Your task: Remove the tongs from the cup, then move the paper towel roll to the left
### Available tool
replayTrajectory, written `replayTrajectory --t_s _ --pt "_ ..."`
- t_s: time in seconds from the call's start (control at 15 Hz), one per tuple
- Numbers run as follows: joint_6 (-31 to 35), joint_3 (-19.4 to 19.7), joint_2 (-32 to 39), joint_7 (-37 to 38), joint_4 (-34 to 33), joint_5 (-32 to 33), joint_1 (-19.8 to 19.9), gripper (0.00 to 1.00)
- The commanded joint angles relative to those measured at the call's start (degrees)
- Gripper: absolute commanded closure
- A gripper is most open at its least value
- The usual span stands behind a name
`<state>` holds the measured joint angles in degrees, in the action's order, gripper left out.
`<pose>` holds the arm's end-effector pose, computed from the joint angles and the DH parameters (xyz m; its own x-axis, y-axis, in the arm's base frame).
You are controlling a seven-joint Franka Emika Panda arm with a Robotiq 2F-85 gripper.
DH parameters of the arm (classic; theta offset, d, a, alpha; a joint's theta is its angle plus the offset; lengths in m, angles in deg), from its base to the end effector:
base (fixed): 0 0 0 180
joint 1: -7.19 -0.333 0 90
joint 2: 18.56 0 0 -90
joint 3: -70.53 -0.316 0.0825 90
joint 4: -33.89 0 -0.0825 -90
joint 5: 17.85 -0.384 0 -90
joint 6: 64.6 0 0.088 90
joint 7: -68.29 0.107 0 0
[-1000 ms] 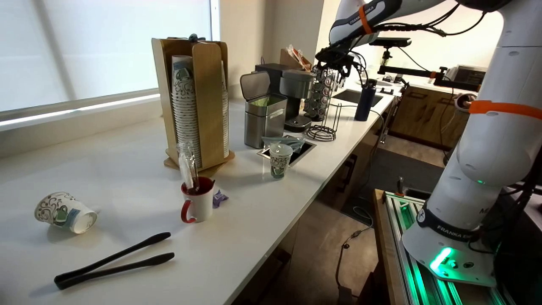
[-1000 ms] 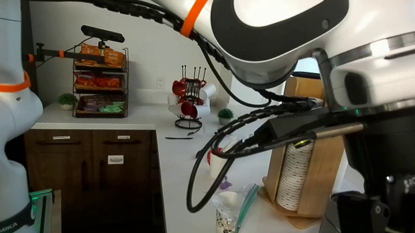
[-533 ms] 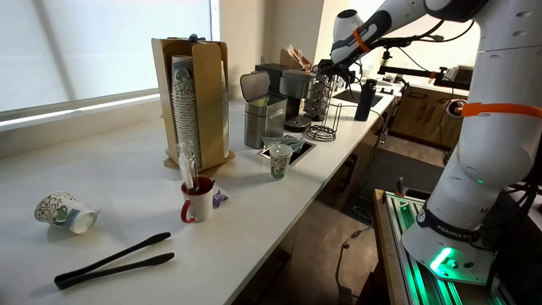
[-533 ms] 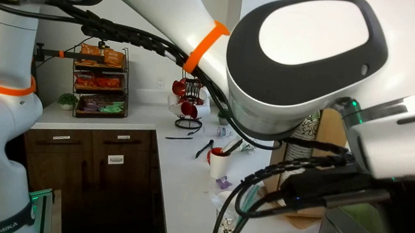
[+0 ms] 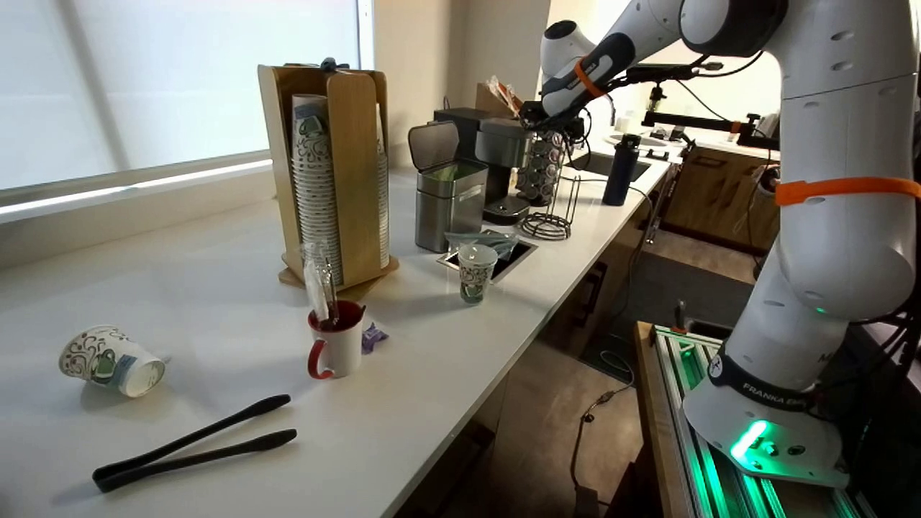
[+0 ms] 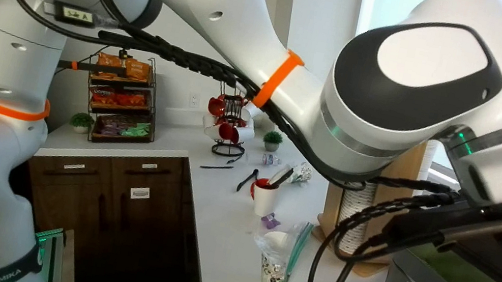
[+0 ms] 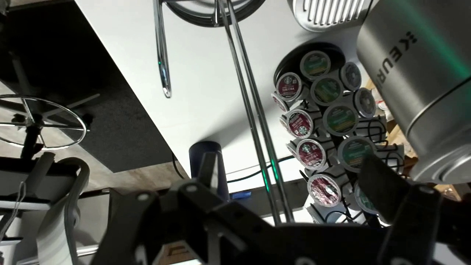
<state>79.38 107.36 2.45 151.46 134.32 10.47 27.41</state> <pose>0.4099 -0.5388 0.4455 -0.4009 -0.6672 0.6278 -0.9109 0.3633 -0.1956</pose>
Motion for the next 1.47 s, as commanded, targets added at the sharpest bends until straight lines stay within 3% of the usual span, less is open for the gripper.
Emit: replayTrajectory --t_s 0.0,0.07,0.2,0.33,0.73,1.07,1.4 --pt "-1.1 2.7 2.4 2.2 -2.0 0.8 -1.0 0.15" --pt "-1.1 3.5 2.7 2.3 -2.1 1.0 -0.9 0.16" --pt "-1.2 5.2 3.4 2.7 -2.4 0.9 -1.1 0.31" --pt "-1.3 6.7 3.7 2.8 -2.3 0.8 -1.6 0.52" --pt "-1.3 9.3 4.1 3.2 -3.0 0.8 -3.6 0.99" --pt "-3.1 9.6 2.1 1.2 -2.4 0.4 -5.3 0.98" --pt "-7.1 7.1 -6.1 -8.6 1.0 -0.8 -5.5 0.98"
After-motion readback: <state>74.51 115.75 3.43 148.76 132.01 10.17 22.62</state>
